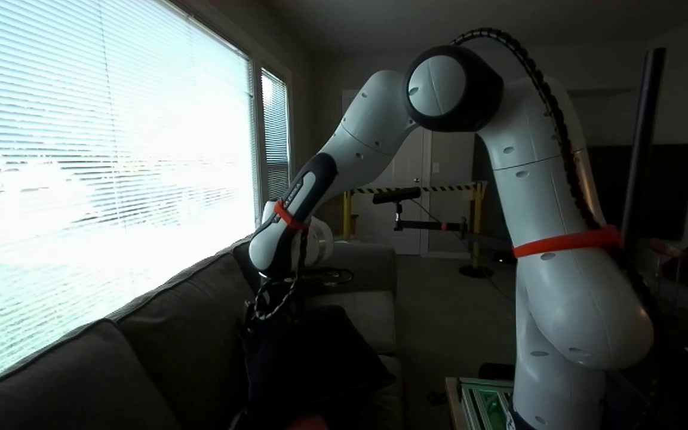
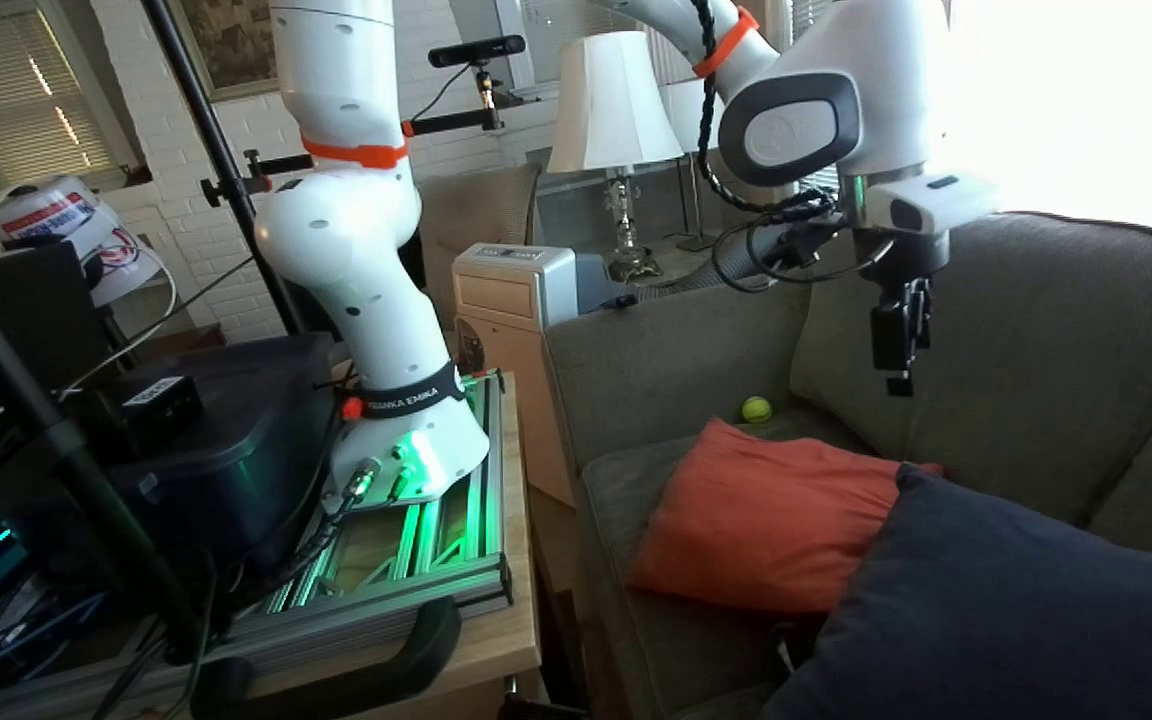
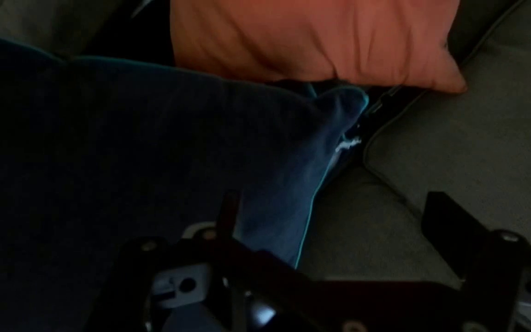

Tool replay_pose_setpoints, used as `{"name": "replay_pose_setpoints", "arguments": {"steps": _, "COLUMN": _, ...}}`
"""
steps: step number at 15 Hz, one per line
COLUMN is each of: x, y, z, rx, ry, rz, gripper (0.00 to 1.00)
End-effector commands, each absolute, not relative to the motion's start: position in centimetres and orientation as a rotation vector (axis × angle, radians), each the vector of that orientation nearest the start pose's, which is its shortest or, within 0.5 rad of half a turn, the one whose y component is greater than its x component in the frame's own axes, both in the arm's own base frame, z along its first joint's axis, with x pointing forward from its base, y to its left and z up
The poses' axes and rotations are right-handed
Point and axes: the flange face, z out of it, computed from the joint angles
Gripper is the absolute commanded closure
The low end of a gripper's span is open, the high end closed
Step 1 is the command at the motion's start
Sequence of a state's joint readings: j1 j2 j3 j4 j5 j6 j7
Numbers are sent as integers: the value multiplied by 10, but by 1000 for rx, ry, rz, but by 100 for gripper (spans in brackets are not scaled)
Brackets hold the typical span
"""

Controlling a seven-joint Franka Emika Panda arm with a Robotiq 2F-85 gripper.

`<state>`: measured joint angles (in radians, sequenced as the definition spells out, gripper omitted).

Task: Move the dark blue pillow to the right then move the orange pillow to the left.

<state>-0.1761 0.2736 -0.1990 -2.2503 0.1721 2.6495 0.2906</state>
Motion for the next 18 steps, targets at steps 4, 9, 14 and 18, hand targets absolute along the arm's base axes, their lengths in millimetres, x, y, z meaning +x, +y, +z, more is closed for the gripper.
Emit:
{"name": "replay_pose_setpoints", "arguments": {"steps": 4, "x": 461, "y": -174, "z": 207, "rx": -2835, "ry": 1096, "rz": 16, "gripper": 0}}
{"name": "replay_pose_setpoints", "arguments": {"steps": 9, "x": 432, "y": -152, "z": 186, "rx": -2903, "ry": 878, "rz": 103, "gripper": 0}}
{"name": "replay_pose_setpoints", "arguments": {"steps": 14, "x": 413, "y": -145, "z": 170, "rx": -3013, "ry": 724, "rz": 120, "gripper": 0}}
{"name": "replay_pose_setpoints", "arguments": {"steps": 18, "x": 400, "y": -165, "z": 159, "rx": -3035, "ry": 860, "rz": -80, "gripper": 0}}
